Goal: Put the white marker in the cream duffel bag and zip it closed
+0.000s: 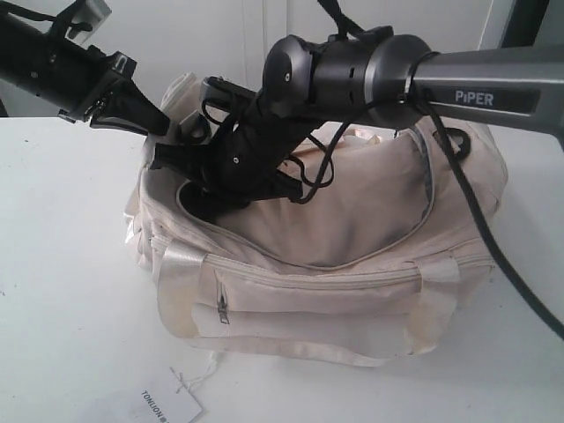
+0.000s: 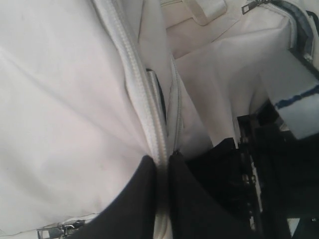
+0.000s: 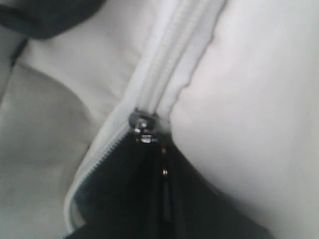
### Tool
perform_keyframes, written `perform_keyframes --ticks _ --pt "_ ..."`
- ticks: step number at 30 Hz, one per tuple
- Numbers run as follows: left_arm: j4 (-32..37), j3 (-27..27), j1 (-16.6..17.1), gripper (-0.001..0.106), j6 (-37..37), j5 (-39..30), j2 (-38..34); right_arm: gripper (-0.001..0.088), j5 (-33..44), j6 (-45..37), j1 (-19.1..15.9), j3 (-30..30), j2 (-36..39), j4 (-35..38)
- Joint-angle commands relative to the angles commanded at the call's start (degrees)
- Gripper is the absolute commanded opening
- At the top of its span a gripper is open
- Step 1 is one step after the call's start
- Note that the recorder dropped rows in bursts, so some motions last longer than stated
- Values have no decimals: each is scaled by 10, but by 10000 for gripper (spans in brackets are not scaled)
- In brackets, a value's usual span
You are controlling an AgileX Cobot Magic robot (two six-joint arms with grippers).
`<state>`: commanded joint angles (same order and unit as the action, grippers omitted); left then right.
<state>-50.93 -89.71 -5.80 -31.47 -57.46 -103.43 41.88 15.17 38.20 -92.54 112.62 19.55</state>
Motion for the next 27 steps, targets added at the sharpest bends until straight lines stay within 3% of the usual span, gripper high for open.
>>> perform_keyframes --ticks 5,27 --pt "1 0 0 0 0 2 0 0 14 0 0 0 -38 -54" --pt "45 0 0 0 -2 50 0 0 68 -62 0 -3 -98 -35"
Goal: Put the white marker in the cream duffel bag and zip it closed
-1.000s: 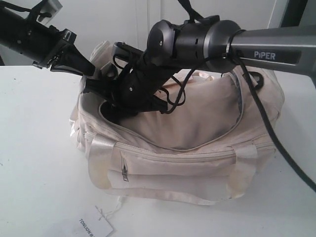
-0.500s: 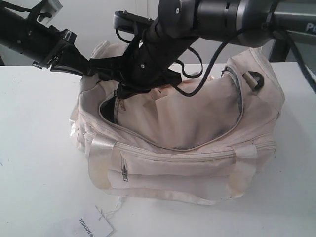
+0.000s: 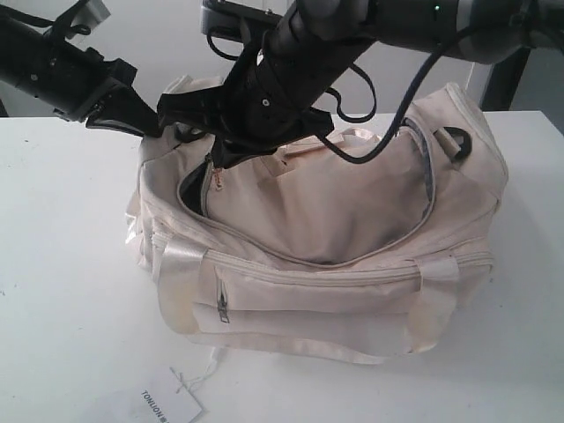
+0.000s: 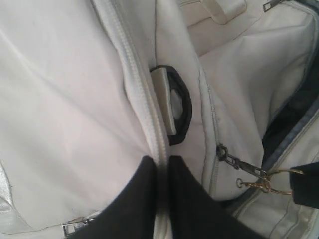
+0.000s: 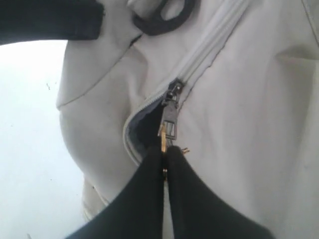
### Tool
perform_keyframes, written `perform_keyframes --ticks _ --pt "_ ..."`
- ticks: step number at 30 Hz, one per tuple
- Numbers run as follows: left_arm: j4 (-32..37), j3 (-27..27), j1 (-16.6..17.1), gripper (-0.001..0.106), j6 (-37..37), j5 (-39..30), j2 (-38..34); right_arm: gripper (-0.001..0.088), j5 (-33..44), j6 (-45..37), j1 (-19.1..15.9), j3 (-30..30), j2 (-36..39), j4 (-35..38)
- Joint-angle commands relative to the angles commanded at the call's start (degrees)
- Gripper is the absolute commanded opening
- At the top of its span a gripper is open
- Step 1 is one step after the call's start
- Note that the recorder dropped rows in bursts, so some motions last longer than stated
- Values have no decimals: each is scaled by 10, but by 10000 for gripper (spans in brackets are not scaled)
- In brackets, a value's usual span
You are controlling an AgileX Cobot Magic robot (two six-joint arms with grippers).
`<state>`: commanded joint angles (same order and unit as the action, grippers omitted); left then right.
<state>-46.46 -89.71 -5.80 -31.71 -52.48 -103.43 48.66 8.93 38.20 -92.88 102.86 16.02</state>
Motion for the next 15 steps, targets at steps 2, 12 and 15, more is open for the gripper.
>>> perform_keyframes --ticks 2,12,15 --pt "0 0 0 0 0 3 0 0 9 -15 0 0 0 20" --pt "1 0 0 0 0 6 0 0 42 -74 0 1 0 103" --pt "-3 0 0 0 0 7 0 0 55 -77 0 1 1 103"
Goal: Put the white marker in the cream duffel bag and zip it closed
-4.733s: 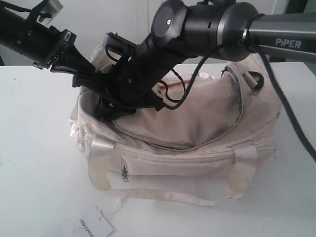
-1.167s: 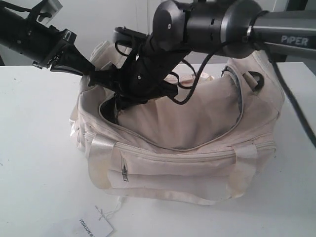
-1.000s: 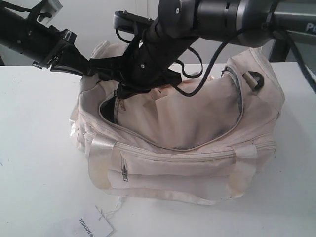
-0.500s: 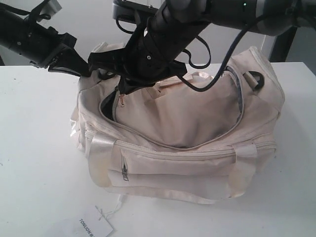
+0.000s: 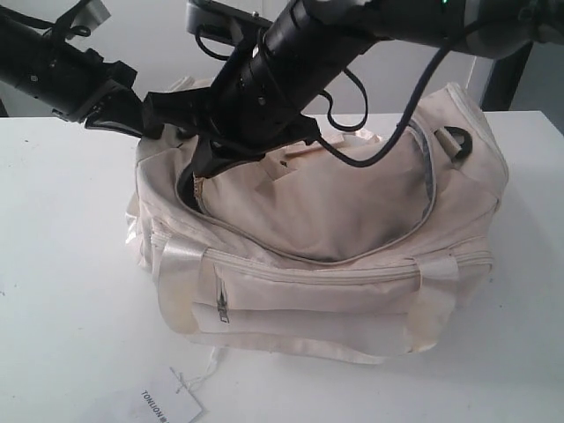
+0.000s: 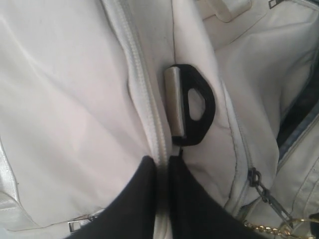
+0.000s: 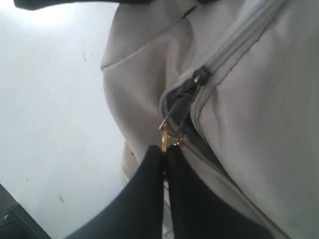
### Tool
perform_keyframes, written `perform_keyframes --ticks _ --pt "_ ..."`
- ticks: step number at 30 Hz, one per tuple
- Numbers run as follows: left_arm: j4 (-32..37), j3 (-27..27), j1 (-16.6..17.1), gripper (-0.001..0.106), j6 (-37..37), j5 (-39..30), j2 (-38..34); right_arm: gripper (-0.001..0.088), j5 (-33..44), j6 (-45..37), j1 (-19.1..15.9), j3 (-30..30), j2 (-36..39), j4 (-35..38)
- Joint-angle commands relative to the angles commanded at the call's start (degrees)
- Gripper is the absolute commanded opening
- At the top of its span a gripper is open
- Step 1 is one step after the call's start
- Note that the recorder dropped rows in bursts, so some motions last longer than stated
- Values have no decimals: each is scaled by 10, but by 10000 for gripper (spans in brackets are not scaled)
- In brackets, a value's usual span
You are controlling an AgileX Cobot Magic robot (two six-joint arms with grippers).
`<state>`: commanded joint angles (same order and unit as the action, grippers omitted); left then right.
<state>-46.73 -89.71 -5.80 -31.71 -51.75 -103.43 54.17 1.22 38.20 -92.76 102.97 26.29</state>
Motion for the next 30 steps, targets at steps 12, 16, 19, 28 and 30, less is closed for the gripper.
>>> perform_keyframes --ticks 12,16,19,28,30 --pt "-20 0 0 0 2 16 0 0 115 -92 0 1 28 63" --pt "-11 0 0 0 0 16 0 0 158 -124 0 1 28 63" --pt "23 0 0 0 0 12 0 0 158 -147 0 1 17 46" --pt "100 0 0 0 0 -10 0 0 158 -128 0 1 -14 -71" --pt "116 0 0 0 0 -22 0 0 158 -126 0 1 -17 -82"
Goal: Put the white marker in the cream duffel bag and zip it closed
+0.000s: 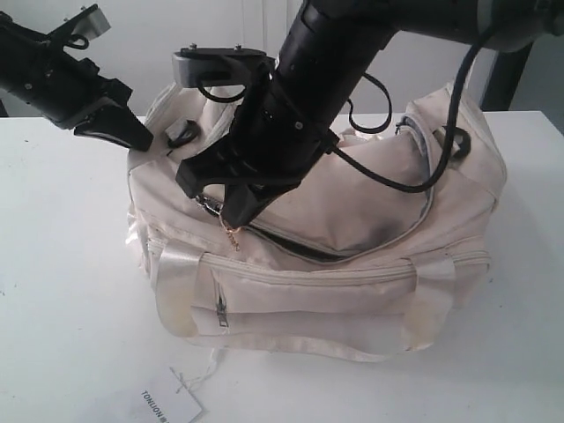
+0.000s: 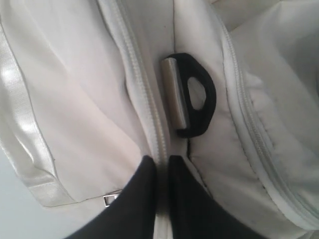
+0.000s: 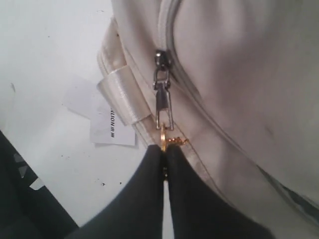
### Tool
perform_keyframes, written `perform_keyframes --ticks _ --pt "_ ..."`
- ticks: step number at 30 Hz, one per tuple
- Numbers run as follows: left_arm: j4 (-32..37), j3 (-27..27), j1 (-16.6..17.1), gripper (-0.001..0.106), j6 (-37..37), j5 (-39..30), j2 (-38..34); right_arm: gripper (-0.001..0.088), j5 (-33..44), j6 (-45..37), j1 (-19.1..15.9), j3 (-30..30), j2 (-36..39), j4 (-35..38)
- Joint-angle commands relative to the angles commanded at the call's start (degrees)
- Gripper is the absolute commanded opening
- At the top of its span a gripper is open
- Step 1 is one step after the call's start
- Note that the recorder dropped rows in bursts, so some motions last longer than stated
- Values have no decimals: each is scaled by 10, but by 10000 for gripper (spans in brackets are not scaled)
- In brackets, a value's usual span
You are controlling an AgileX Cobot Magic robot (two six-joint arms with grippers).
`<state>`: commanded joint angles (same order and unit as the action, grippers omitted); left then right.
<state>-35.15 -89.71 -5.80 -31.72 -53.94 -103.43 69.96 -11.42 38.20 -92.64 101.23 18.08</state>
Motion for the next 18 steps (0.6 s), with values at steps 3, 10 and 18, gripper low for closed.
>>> perform_keyframes --ticks 3,10,18 --pt "1 0 0 0 0 -6 0 0 0 3 0 0 -6 -9" --pt "48 0 0 0 28 -17 0 0 0 17 0 0 -25 -47" --pt "116 0 0 0 81 -29 0 0 0 31 0 0 -34 -96"
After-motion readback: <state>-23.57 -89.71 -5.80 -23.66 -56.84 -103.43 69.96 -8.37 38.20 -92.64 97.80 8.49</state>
